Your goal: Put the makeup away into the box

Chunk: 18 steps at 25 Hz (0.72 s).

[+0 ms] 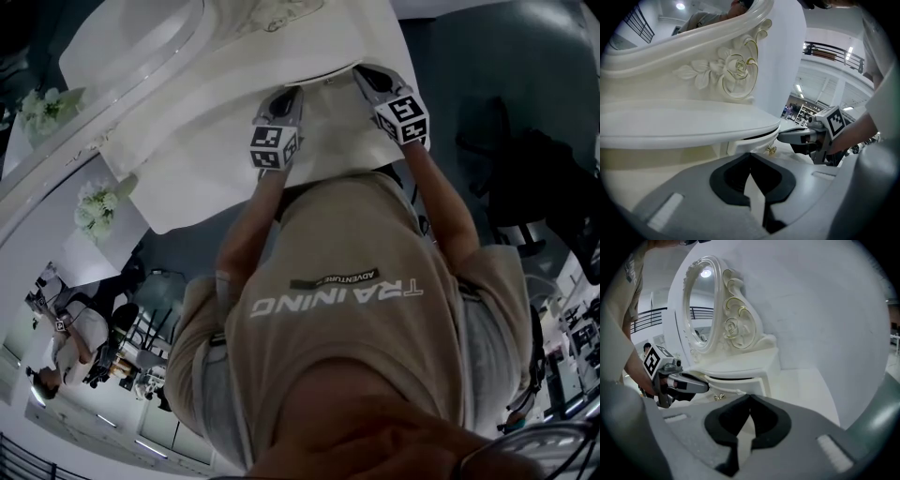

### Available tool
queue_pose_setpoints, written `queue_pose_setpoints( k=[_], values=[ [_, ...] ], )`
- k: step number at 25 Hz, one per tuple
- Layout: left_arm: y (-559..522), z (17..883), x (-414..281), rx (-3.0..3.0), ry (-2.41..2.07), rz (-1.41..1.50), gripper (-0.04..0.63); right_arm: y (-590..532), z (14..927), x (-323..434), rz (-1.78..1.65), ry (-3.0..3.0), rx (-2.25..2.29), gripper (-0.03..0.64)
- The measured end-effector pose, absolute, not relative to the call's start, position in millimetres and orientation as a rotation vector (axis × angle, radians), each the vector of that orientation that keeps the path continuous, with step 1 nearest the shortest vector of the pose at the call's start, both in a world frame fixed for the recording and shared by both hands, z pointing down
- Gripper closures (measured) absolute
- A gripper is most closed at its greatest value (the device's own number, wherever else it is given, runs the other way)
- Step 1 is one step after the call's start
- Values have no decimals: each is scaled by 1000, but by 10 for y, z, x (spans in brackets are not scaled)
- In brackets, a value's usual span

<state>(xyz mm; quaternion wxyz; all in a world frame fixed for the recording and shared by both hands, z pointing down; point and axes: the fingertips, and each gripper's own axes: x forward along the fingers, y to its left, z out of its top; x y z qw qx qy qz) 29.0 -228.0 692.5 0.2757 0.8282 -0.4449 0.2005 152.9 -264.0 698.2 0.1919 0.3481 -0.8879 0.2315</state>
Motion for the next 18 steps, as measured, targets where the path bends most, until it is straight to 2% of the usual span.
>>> queue_pose_setpoints(
  k=[18],
  values=[
    [-2579,6935,153,2216,-1242,470,588,-2915,6971,1408,575,-2499,996,612]
  ],
)
